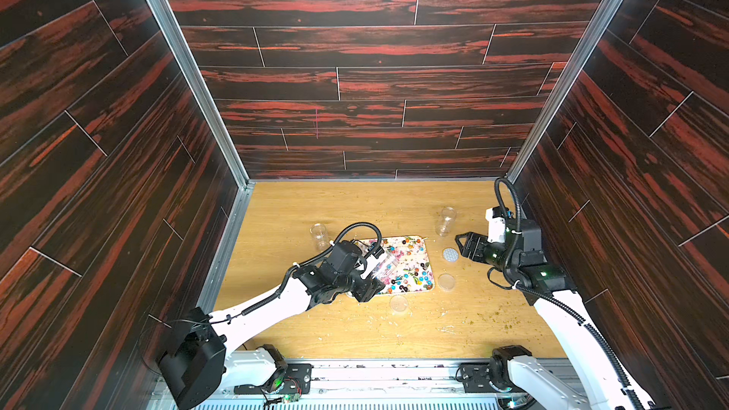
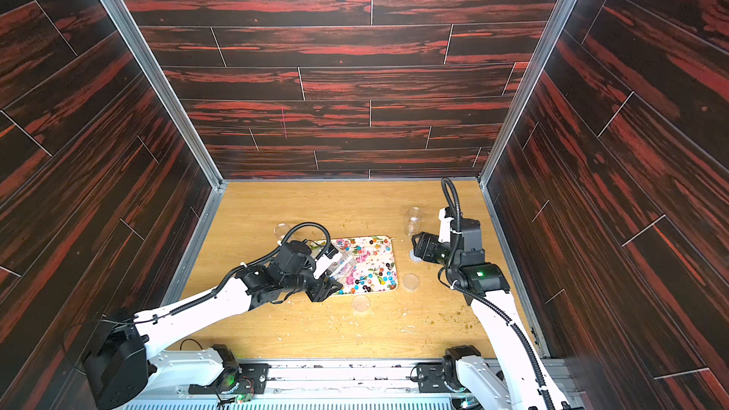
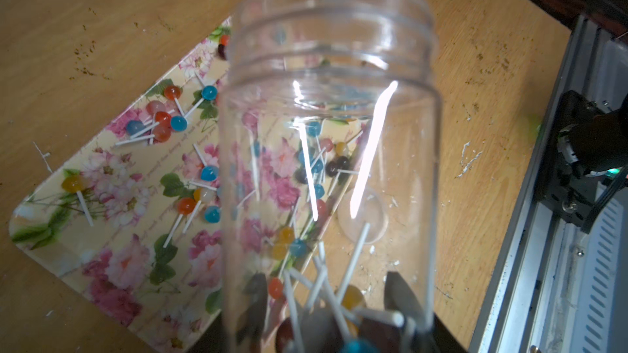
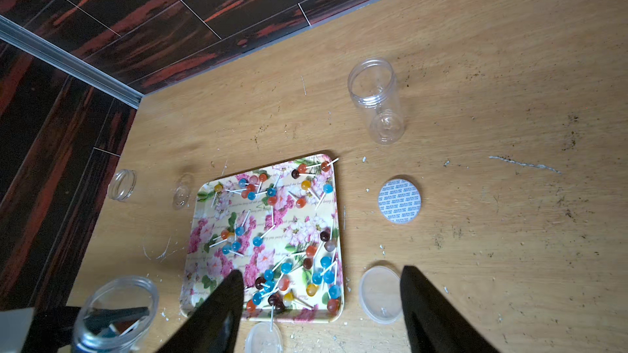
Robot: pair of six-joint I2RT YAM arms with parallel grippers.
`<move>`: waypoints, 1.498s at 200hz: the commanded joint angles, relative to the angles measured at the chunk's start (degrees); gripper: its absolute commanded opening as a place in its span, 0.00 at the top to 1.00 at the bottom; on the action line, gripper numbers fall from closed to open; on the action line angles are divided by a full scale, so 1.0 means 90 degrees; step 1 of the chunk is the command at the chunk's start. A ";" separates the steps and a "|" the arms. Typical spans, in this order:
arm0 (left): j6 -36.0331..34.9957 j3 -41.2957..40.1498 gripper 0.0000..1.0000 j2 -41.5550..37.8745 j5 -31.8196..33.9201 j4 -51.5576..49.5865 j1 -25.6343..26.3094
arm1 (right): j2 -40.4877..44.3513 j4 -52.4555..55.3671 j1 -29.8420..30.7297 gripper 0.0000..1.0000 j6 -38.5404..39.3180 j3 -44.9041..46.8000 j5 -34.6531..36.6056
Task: Pour the candies out of the jar
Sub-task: 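Pour the candies out of the jar onto the tray.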
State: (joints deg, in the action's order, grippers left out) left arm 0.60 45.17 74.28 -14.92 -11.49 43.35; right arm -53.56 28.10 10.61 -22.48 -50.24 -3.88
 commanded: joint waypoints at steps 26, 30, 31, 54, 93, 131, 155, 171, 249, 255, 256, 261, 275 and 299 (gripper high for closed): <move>-0.0277 0.0103 0.64 0.0493 0.0080 -0.0394 -0.0071 | 0.0202 0.0072 -0.0023 0.24 -0.0005 0.0123 0.0060; -0.0295 0.0102 0.63 0.0549 0.0082 -0.0415 -0.0076 | 0.0210 0.0076 -0.0031 0.24 -0.0002 0.0132 0.0060; -0.0298 0.0100 0.63 0.0562 0.0084 -0.0414 -0.0078 | 0.0209 0.0079 -0.0034 0.24 -0.0002 0.0132 0.0060; -0.0469 0.0151 0.64 0.0856 0.0129 -0.0524 -0.0103 | 0.0228 0.0091 -0.0041 0.24 0.0007 0.0152 0.0027; -0.0877 0.0531 0.65 0.1455 0.0329 -0.1096 -0.0142 | 0.0249 0.0108 -0.0065 0.24 -0.0002 0.0201 -0.0013; -0.1251 0.0942 0.65 0.1636 0.0728 -0.1839 -0.0150 | 0.0277 0.0149 -0.0095 0.24 0.0075 0.0205 -0.0016; -0.1405 0.1171 0.65 0.1657 0.0935 -0.2166 -0.0159 | 0.0267 0.0159 -0.0123 0.24 0.0105 0.0191 -0.0051; -0.1548 0.1366 0.65 0.1751 0.1117 -0.2510 -0.0164 | 0.0250 0.0159 -0.0125 0.24 0.0104 0.0182 -0.0092; -0.1889 0.2285 0.65 0.2320 0.1870 -0.3499 -0.0164 | 0.0199 0.0189 -0.0154 0.24 0.0228 0.0201 -0.0255; -0.1921 0.2401 0.65 0.2381 0.1909 -0.3587 -0.0160 | 0.0190 0.0176 -0.0155 0.24 0.0232 0.0211 -0.0286; -0.1926 0.2417 0.65 0.2396 0.1915 -0.3597 -0.0159 | 0.0190 0.0172 -0.0159 0.24 0.0227 0.0211 -0.0289; -0.1953 0.2505 0.65 0.2448 0.1939 -0.3669 -0.0161 | 0.0189 0.0159 -0.0163 0.24 0.0232 0.0219 -0.0307; -0.2017 0.2758 0.65 0.2572 0.1999 -0.3855 -0.0162 | 0.0192 0.0128 -0.0168 0.24 0.0207 0.0257 -0.0373; -0.2111 0.3202 0.65 0.2829 0.2074 -0.4282 -0.0160 | 0.0200 0.0025 -0.0165 0.24 0.0184 0.0326 -0.0468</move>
State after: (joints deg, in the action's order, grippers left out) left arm -16.21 69.87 98.32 2.02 -43.57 42.15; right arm -52.25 28.93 9.30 -20.75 -48.34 -6.57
